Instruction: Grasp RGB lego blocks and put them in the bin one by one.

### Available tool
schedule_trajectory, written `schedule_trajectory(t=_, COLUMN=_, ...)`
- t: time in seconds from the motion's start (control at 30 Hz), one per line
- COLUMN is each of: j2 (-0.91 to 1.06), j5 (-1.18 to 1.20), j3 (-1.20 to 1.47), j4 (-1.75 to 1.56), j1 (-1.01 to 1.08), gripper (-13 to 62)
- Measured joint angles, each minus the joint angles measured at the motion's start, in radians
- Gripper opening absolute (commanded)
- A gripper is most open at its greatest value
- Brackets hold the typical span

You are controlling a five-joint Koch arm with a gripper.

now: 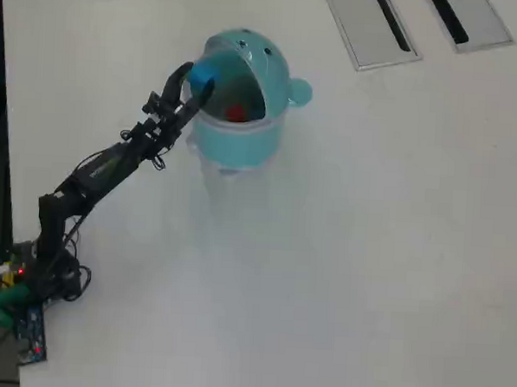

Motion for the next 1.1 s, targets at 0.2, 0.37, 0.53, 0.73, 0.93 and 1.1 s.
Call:
schedule_trajectory(t=0.2, j2=-0.129, j5=0.0, j3=-0.109, j4=-0.002, j1=0.031, gripper=6.1)
schedule_trajectory(t=0.37, j2=-0.164, j5=-0.054, j3=-0.115, j4=0.0, j1=0.052, gripper=21.9)
schedule_trajectory(t=0.53, j2=-0.173, j5=-0.114, j3=-0.147, j4=0.032, j1=0.066, gripper=26.5)
schedule_trajectory(t=0.73, j2=-0.16, j5=-0.118, j3=-0.147, j4=0.066, j1=0.077, gripper=30.3)
schedule_trajectory(t=0.93, j2=-0.058, j5=-0.118, j3=-0.11, j4=0.117, j1=0.087, gripper=31.9)
schedule_trajectory(t=1.1, j2=0.044, j5=-0.118, j3=0.034, j4=0.118, j1=0.086, gripper=32.6)
